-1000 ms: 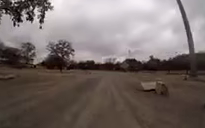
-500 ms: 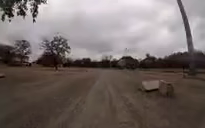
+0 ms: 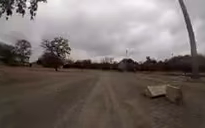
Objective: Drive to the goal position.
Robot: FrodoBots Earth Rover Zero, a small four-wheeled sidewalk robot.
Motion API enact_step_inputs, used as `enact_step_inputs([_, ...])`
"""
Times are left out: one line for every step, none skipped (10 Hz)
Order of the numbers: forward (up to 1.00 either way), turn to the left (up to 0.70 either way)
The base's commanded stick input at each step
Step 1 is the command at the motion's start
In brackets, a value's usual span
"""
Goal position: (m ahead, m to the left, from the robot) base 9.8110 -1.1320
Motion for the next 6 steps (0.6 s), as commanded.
enact_step_inputs([0.70,0.11])
enact_step_inputs([0.70,0.31])
enact_step_inputs([0.70,0.09])
enact_step_inputs([0.70,-0.01])
enact_step_inputs([0.70,-0.01])
enact_step_inputs([0.70,-0.01])
